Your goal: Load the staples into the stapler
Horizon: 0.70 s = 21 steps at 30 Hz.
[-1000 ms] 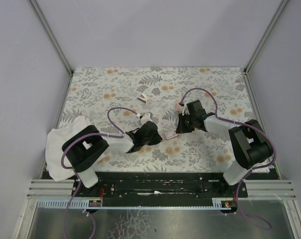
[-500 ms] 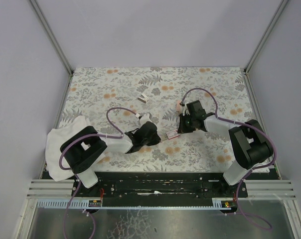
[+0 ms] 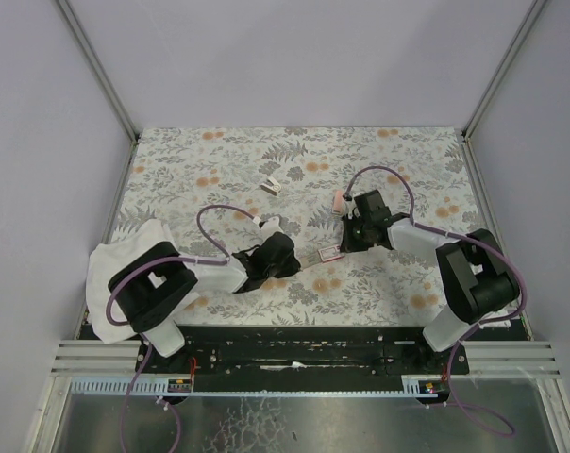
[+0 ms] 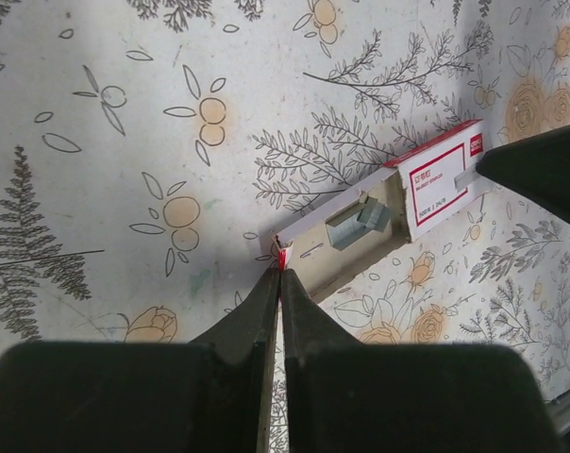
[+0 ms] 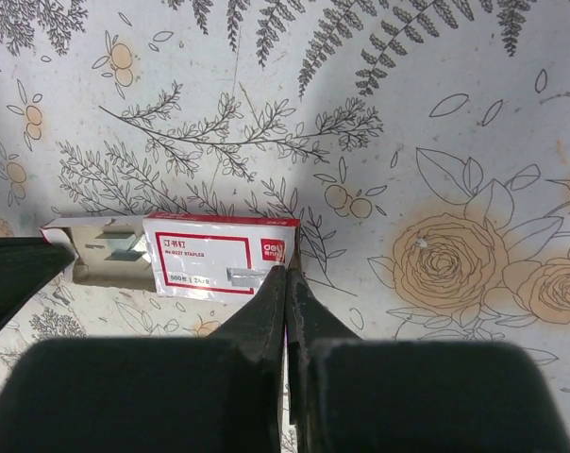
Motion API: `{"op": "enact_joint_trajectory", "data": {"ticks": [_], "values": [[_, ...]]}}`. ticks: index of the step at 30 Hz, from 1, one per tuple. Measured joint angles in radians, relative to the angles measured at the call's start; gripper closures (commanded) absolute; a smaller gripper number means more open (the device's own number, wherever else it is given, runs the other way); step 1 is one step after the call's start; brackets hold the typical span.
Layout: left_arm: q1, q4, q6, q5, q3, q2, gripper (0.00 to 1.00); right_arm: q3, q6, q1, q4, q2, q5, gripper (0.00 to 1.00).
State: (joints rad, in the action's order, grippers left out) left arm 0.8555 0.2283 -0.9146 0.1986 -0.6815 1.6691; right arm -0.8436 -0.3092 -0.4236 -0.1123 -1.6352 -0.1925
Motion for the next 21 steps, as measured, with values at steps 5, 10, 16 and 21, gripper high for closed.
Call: {"op": "enact_joint_trajectory", "data": {"ticks": [5,10,16,21], "values": [[0.000,-0.008,0.001,0.012,0.015,-0.018,0.60,0.000,-0.001,0.000,-0.013,0.011,0.014,0.63],[0.000,-0.016,0.014,0.031,0.018,-0.066,0.21,0.000,0.006,0.000,-0.033,0.032,0.016,0.36],[-0.006,-0.116,0.059,0.077,0.020,-0.187,0.07,-0.001,0.014,0.000,-0.069,0.131,0.015,0.24],[-0.068,-0.217,0.149,0.072,-0.034,-0.300,0.05,-0.011,0.023,0.000,-0.092,0.211,0.014,0.18]]}}
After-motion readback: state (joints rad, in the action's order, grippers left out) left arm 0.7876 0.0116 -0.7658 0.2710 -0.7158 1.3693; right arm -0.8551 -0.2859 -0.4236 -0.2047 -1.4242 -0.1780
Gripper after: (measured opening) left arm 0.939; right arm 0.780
